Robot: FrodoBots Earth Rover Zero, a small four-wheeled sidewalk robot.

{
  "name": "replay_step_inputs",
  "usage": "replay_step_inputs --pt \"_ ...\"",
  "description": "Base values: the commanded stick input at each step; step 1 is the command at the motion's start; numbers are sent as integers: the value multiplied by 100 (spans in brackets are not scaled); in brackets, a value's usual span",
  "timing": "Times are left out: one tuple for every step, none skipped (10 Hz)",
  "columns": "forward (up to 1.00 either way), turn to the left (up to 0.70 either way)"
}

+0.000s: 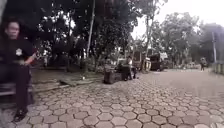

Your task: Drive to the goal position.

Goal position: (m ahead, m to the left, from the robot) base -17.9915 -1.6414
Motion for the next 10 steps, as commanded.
replay_step_inputs --pt "70 0" --pt "70 0" --pt "70 0" --pt "70 0" --pt "70 0" --pt "70 1" --pt "70 4" --pt "70 14" --pt "70 14" --pt "70 14"
